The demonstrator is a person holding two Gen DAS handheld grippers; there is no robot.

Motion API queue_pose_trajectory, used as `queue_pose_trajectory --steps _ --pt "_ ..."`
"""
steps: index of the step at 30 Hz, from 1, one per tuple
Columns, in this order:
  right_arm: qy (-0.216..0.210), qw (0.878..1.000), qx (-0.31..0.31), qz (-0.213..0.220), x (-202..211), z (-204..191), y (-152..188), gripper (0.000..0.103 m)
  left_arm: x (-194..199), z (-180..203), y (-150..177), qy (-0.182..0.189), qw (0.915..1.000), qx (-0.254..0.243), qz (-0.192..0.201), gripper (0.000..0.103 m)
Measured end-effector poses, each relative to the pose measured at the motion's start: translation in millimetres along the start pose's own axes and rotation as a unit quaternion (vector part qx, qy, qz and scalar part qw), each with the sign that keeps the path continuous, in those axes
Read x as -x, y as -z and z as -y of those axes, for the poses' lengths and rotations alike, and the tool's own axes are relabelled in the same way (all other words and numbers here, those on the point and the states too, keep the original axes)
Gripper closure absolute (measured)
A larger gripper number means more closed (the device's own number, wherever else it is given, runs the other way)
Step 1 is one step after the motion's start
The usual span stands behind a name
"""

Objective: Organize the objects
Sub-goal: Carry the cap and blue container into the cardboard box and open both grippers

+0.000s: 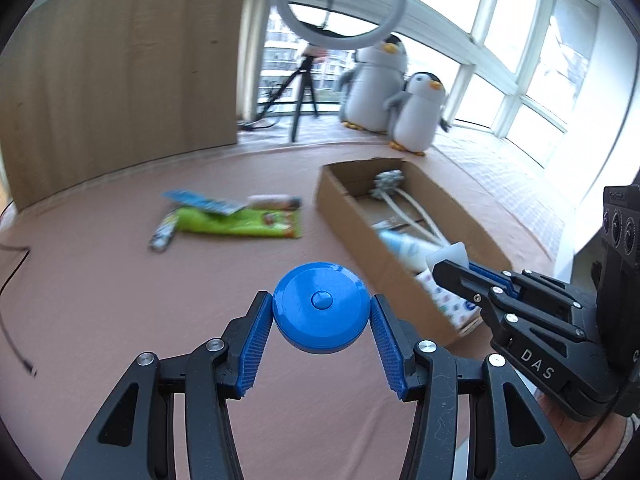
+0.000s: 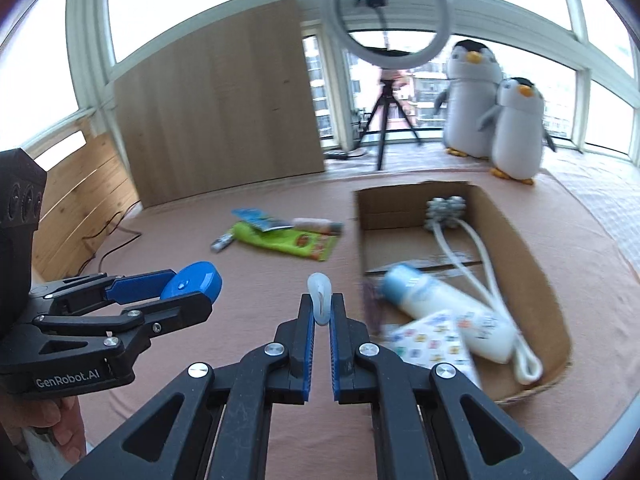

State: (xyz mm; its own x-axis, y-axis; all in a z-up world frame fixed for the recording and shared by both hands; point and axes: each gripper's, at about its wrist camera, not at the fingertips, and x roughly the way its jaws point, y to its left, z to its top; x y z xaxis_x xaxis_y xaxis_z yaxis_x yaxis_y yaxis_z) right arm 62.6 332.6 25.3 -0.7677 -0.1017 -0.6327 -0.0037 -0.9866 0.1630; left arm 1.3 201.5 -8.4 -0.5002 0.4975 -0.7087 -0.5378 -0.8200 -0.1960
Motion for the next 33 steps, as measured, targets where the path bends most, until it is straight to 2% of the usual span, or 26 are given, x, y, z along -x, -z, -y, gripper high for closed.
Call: queue_pose_trajectory --steps 9,22,24,26,27,28,33 --pt "0.047 0.998 -0.038 0.001 13.6 62.7 3.3 0.097 -44.5 71.4 -30.2 0.052 0.998 -0.035 -0.011 0.049" --pt "0.068 0.996 -0.063 0.0 9.4 99.2 1.4 0.096 -82.3 104.2 -45.0 0.081 0.9946 -0.055 -0.033 0.049" --pt "0.073 0.995 -0.062 -0.005 5.6 104.4 -0.6 0.091 -89.1 108.0 -47.0 0.082 0.9941 -0.058 -0.04 0.049" --pt "0.08 0.995 -0.063 -0.018 -0.4 111.4 -2.0 0.082 -93.1 109.2 -48.6 0.073 0.995 -0.057 -0.038 0.036" --pt "0.083 0.994 -0.066 -0.018 -1.1 114.1 -1.9 0.073 -93.1 108.3 -48.8 0.068 0.9956 -0.053 -0.036 0.024" --pt "0.085 0.994 -0.068 -0.015 -0.1 115.9 -1.7 0.07 -91.4 105.7 -48.5 0.064 0.9963 -0.049 -0.03 0.02" --pt "0.085 0.994 -0.073 -0.005 2.7 111.2 -4.7 0.07 -77.2 82.6 -43.4 0.051 0.9977 -0.04 -0.021 0.019"
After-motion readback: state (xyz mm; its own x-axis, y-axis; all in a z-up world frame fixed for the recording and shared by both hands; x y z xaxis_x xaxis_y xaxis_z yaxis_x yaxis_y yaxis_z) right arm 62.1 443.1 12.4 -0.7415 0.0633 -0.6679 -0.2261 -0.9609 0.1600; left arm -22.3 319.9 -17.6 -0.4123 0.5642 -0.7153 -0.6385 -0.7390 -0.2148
